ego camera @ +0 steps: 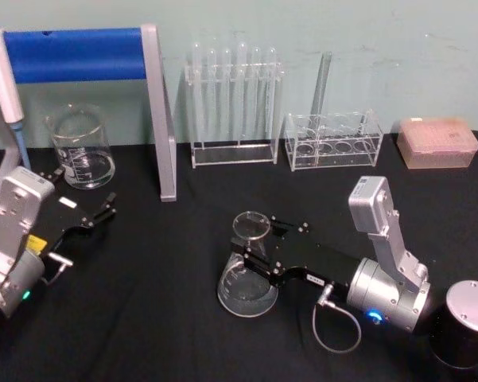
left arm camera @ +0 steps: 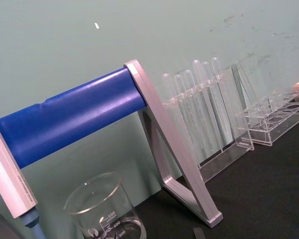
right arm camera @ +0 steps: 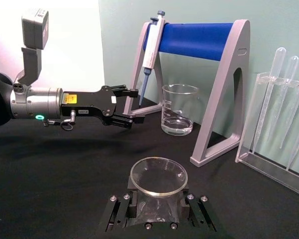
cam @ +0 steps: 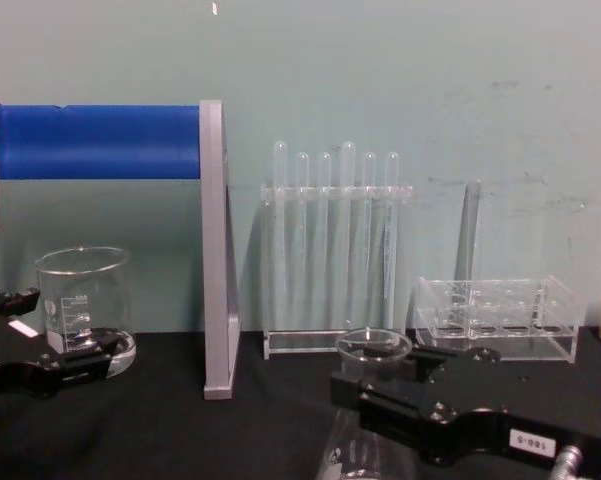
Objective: Grasp the erlenmeyer flask with one hand, shake it three times, then place it back.
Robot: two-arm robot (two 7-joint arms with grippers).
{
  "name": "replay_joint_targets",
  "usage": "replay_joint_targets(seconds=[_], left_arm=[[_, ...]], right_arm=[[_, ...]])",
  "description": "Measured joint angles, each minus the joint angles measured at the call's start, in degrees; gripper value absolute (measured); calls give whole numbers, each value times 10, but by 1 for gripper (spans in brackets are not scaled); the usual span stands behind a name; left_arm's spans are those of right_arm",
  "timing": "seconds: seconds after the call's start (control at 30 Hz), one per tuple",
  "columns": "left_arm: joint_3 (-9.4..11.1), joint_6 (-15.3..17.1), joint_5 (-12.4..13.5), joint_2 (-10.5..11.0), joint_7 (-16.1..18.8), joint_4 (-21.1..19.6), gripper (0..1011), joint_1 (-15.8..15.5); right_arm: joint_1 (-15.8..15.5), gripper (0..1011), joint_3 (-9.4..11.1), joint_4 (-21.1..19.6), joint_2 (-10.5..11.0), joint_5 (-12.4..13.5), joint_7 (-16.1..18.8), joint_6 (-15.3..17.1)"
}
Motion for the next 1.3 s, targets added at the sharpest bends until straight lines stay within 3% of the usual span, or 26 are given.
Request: replay_joint_targets(seconds=[1.2, 1.3], left_arm=[[0, 0, 0, 0, 0, 0, 1001, 0], [0, 0, 0, 0, 0, 0, 1001, 0]], right_arm=[[-1, 449, 0, -2, 1, 1, -1, 5], [-1, 496, 0, -1, 1, -1, -1, 7]])
